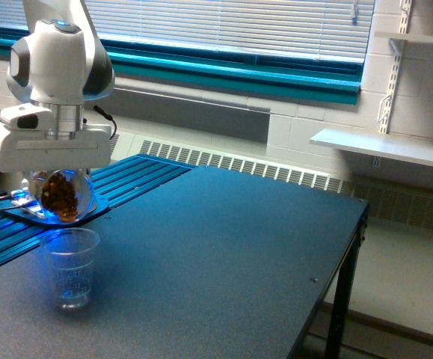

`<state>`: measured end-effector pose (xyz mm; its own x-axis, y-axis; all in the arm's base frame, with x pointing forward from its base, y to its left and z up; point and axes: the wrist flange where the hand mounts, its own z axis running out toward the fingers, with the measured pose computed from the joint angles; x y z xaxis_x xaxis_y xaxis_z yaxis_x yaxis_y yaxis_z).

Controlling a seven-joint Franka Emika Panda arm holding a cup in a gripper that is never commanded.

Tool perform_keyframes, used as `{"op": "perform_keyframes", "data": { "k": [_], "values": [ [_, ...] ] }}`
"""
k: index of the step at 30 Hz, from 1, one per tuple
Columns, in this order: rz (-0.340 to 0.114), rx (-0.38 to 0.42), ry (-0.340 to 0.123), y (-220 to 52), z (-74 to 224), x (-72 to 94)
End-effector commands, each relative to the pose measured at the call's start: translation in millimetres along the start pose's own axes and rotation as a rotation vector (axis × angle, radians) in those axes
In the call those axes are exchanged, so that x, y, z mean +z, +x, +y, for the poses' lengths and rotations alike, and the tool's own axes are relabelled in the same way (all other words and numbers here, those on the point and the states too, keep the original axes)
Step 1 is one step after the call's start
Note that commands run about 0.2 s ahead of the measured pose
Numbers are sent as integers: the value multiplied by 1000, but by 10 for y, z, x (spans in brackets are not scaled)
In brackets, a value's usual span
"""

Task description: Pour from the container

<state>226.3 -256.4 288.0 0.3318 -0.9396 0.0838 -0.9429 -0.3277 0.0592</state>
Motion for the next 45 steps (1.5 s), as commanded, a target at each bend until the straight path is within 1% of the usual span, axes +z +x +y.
{"op": "perform_keyframes", "data": {
  "k": [1,7,10,12,21,33,45],
  "values": [
    [-11,-29,-22,-66,-55,42],
    [-14,-31,-29,-59,-73,54],
    [-11,-25,-21,-26,-98,34],
    [-11,-25,-29,-16,-90,47],
    [-11,-26,-31,33,-133,65],
    [-23,-39,-47,10,-163,135],
    [-28,-41,-48,18,-185,134]
  ]
}}
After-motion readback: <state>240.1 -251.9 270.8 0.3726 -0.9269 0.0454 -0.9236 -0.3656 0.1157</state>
